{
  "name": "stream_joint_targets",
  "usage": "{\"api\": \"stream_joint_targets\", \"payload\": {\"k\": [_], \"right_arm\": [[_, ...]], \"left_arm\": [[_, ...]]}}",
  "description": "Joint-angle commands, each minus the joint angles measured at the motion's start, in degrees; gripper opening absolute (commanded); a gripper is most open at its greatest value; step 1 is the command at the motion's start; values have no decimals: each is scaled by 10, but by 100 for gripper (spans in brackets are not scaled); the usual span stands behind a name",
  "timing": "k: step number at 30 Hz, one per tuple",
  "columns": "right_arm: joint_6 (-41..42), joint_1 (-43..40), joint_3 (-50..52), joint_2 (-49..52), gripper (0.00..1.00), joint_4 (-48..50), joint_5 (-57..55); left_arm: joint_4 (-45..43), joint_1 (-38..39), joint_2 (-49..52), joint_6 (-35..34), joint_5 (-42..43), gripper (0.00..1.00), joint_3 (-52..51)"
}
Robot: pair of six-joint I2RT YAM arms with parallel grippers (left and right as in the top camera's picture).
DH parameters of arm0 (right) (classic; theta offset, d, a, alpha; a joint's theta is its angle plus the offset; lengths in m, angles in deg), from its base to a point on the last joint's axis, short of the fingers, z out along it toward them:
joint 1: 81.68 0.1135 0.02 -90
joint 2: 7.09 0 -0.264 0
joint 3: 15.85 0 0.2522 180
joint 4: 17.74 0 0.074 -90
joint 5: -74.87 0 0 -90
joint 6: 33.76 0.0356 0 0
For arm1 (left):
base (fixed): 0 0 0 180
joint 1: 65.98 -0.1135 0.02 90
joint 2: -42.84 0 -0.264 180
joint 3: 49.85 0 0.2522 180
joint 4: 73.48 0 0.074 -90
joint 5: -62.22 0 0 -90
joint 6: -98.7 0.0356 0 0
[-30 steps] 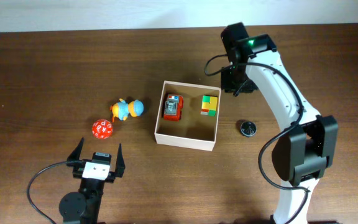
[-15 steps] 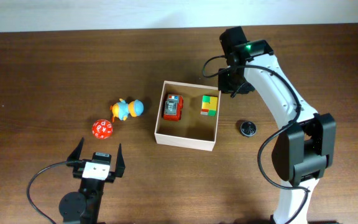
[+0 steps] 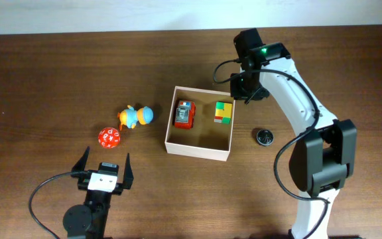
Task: Pack container
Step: 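Move the right gripper right over the black round wheel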
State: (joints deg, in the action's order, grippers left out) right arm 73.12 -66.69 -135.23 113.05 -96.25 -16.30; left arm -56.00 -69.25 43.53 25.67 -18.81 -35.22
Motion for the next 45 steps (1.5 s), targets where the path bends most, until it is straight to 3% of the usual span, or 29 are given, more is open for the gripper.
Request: {"api": "stream_joint_targets", "payload": {"k": [1, 45], "right_arm": [[-7, 0, 6, 14, 34, 2, 12], [-107, 0, 6, 21, 36, 70, 70]], "left_arm": [[1, 3, -4, 7, -2, 99, -4], [1, 3, -4, 7, -2, 99, -4]]}}
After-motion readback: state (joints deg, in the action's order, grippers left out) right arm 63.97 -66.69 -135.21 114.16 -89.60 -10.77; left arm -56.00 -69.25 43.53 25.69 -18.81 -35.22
